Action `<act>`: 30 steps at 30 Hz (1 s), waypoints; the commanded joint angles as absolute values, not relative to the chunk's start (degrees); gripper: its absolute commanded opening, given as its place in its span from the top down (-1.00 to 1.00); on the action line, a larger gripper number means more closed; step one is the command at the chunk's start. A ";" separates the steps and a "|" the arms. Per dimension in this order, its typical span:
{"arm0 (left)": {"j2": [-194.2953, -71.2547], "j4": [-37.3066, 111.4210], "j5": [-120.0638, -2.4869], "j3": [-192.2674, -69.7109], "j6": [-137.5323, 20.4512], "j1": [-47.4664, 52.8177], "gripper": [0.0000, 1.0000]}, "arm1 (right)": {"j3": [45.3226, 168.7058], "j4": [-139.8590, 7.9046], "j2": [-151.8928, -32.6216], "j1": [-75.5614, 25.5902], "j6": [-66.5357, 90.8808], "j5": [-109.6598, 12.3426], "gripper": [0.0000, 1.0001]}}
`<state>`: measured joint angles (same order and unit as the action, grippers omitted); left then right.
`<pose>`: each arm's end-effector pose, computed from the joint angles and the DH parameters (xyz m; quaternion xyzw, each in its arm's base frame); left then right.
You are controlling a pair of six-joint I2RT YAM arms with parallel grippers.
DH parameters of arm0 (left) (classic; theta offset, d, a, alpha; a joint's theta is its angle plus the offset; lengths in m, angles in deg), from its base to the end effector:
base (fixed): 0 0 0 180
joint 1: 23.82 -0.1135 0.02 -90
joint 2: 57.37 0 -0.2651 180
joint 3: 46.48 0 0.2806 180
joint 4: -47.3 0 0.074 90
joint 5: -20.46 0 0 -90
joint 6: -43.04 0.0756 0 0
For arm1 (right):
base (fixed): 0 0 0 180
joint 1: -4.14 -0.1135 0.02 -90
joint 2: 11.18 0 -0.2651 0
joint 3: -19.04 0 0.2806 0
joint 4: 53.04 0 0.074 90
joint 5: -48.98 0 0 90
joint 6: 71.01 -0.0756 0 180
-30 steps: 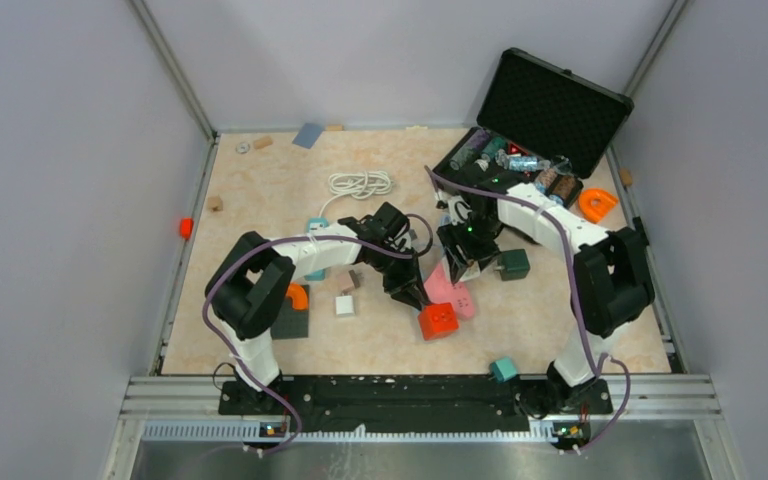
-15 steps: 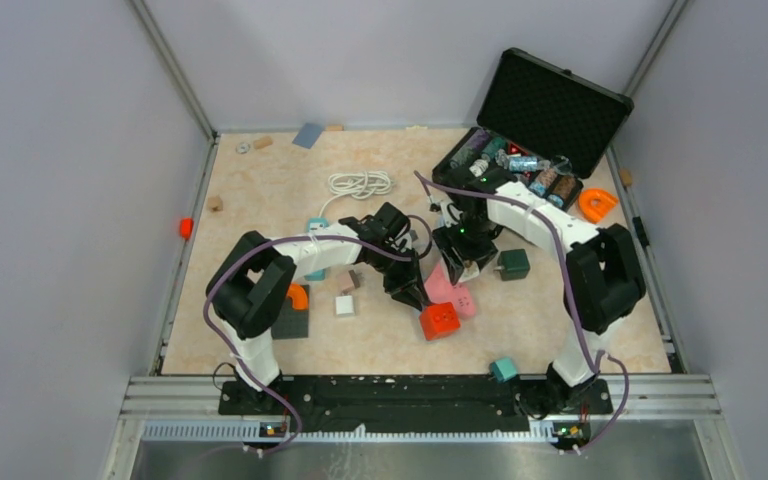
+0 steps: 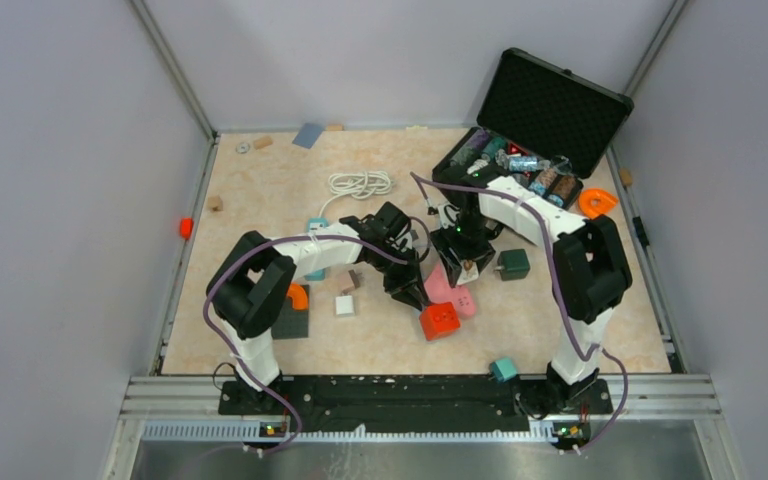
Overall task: Insert the plug
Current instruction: Insert the plug into the socket.
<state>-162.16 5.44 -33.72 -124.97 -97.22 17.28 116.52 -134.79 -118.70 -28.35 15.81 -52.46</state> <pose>0.2645 -0.2894 0.1199 0.0165 -0.9360 0.3399 0.0901 0.3053 0.2122 0.1694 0.2502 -0.9629 -0.0901 0.0453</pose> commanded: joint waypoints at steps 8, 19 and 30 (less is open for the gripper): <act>-166.11 3.80 -54.49 -122.44 -92.73 16.53 0.70 | 111.25 -105.76 -129.67 -27.70 16.77 -57.57 1.00; -166.45 3.28 -54.75 -122.84 -92.70 16.52 0.71 | 110.45 -108.84 -121.04 -27.46 13.87 -53.08 0.28; -167.24 2.79 -54.72 -123.65 -92.29 16.52 0.70 | 111.77 -111.51 -115.32 -27.46 11.88 -51.32 -0.38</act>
<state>-162.05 3.60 -35.08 -125.60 -96.37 17.39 112.00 -124.36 -115.88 -26.67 12.81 -54.58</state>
